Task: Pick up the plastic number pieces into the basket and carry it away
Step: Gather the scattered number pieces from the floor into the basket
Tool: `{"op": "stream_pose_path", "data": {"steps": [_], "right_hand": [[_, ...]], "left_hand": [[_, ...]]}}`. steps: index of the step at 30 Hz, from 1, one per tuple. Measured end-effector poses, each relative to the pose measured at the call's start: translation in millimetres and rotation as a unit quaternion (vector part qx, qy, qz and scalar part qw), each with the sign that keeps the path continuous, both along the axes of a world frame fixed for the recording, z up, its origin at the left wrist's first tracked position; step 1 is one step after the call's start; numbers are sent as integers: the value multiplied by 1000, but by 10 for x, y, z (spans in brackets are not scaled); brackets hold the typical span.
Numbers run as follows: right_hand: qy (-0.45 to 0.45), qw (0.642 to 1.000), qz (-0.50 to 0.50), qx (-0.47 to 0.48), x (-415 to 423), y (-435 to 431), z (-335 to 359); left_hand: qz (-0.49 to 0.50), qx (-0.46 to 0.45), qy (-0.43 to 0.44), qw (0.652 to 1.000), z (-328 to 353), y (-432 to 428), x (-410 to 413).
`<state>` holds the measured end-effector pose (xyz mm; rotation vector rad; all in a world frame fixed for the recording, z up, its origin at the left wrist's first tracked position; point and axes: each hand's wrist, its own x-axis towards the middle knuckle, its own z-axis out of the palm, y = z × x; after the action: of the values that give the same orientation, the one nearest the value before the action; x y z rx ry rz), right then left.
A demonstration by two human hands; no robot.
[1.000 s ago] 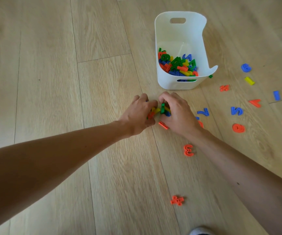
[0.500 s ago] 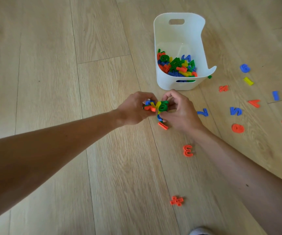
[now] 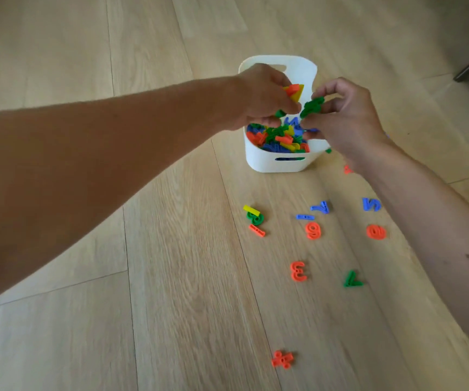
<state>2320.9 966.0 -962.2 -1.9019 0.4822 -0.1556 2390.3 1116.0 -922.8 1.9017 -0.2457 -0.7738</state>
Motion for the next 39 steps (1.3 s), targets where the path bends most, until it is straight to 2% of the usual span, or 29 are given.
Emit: {"op": "stream_pose_path", "data": {"steps": [5,8,13,15,16,18,19,22,24,25,27,28,31,35,39], "right_hand": [[41,999,-15,2,292,-118,-113],[55,998,-13,-18,313,-151,-134],[4,999,-29,-33,86,-147,-132],[-33,998,-27,-41,-129,-73,-131],[-54,998,-17,-40,-276,-7,-131],[-82,996,7,-30,-579,129,-174],[-81,996,21,-26,-739,198,-212],[2,995,81,-66,-1209,322,-430],[95,978,134,-130,-1484,378,-614],[141,961,158,-179,-1599,408,-695],[212,913,197,-287,-1770,490,-795],[230,893,207,-327,-1825,537,-826],[212,875,208,-383,-1899,648,-880],[169,886,198,-385,-1917,688,-943],[142,906,207,-341,-1999,710,-873]], "left_hand": [[41,44,42,997,-179,-283,85],[42,75,-44,995,-287,-268,132],[28,93,-84,992,-268,-152,116],[60,88,-156,982,-264,-64,65],[69,87,-219,969,-268,1,-8],[47,57,-356,932,-266,151,-270],[23,28,-392,919,-291,228,-429],[-66,3,-390,919,-539,443,-846],[-146,87,-365,916,-799,527,-989],[-189,152,-355,903,-930,549,-1028],[-262,270,-353,857,-1129,564,-1088],[-283,301,-357,838,-1206,565,-1113],[-303,314,-367,821,-1359,562,-1188],[-320,300,-388,810,-1425,557,-1288],[-338,298,-399,798,-1393,548,-1339]]}}
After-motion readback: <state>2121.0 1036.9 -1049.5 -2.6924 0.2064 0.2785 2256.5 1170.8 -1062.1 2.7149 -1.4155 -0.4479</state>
